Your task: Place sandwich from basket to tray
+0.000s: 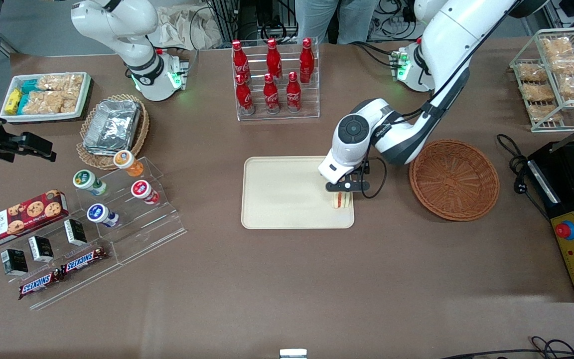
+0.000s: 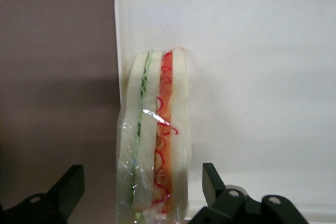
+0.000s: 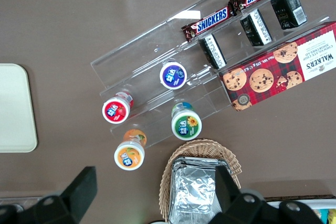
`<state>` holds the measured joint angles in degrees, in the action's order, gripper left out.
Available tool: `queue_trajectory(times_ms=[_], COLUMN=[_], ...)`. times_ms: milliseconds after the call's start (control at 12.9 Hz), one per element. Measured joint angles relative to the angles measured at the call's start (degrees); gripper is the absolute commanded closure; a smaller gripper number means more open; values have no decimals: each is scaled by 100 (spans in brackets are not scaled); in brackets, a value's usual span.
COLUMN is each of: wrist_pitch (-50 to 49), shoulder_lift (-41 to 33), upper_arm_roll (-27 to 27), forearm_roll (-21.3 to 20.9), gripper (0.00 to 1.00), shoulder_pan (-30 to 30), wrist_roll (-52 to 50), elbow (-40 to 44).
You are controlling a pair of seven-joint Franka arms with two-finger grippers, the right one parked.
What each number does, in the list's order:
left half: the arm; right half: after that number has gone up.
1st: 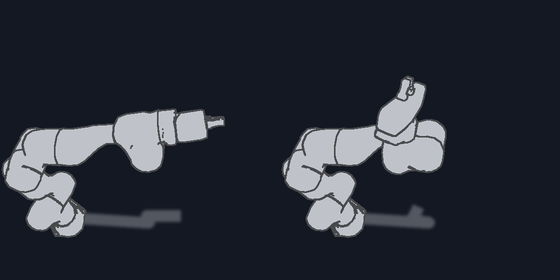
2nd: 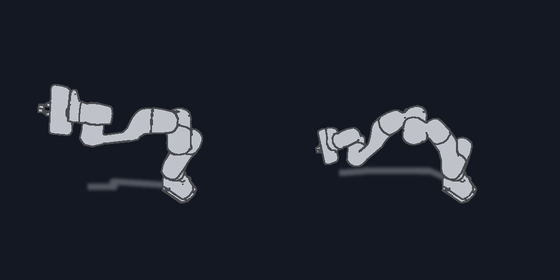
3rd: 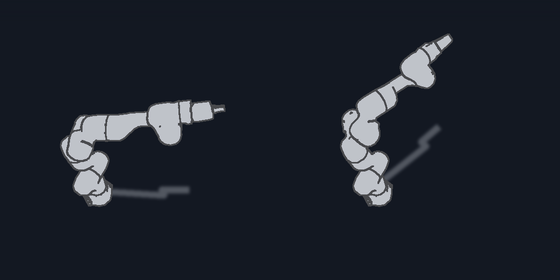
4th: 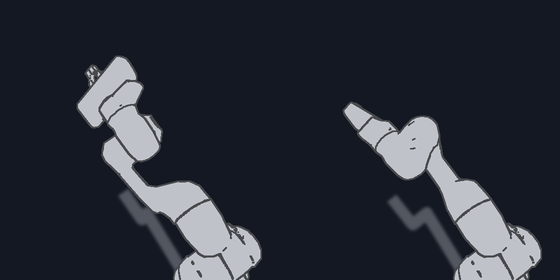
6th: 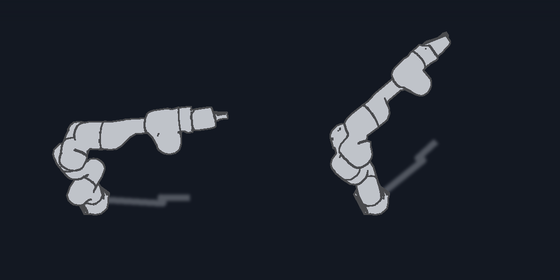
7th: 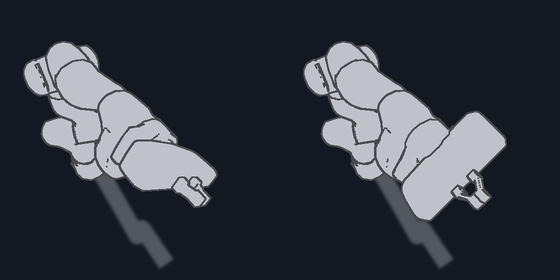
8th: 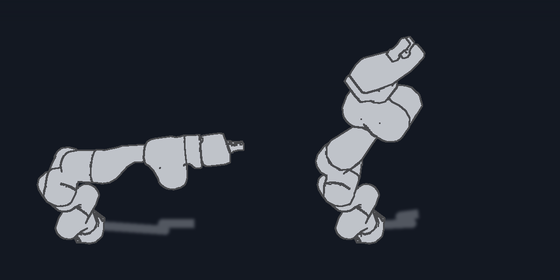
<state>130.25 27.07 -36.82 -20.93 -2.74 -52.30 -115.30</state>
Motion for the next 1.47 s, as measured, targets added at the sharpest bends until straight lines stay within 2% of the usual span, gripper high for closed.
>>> queue_trajectory(times_ms=[232,542,852,1085,1317,1472], wrist_pitch=[-771,-2287,-2488,-2807,-3555,-3990], shoulder_lift=[-267,-383,-392,-472,-676,-835], upper_arm_roll=[-5,-39,-19,-17,15,314], forearm_roll=[58,105,292,306,650,909], gripper=[0,0,0,0,0,0], shoulder_pan=[35,24,145,250,523,545], wrist_roll=[-90,118,277,403,1231,1892], elbow=[554,1587,2274,2466,2739,2999])
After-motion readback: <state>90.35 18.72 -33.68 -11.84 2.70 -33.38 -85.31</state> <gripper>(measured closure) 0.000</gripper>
